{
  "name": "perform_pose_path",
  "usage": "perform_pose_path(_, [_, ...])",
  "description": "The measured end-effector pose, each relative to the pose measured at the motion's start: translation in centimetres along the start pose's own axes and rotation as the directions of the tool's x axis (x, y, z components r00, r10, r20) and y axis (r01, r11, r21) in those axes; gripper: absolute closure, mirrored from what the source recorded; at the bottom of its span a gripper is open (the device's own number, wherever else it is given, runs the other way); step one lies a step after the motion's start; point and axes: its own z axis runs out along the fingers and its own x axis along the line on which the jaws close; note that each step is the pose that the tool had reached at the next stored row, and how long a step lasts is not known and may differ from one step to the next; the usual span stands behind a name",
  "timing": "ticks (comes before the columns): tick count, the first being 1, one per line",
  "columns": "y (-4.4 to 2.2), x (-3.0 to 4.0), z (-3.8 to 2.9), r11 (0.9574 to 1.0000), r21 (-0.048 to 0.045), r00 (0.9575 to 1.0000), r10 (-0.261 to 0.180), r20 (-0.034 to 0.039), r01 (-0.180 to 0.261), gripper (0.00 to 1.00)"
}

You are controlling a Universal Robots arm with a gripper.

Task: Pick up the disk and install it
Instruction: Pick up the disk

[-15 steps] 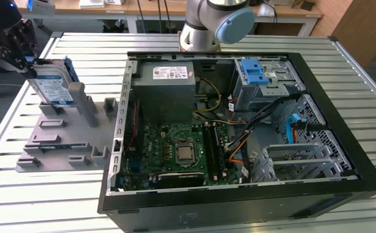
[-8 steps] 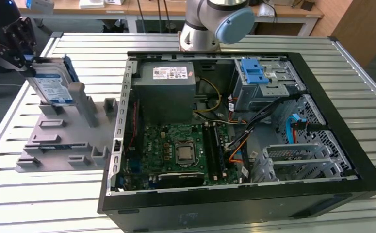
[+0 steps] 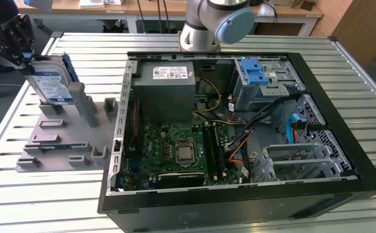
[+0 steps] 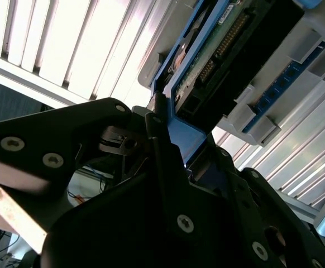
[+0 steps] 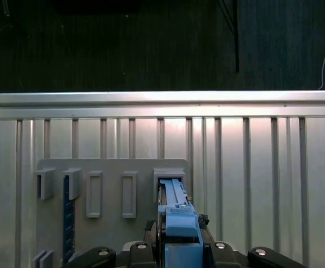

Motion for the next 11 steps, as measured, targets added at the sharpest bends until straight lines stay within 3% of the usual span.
perform_pose_path(11, [0.02, -0.01, -0.78, 1.0000, 0.0001, 1.0000, 0.000, 0.0001, 0.000, 0.64])
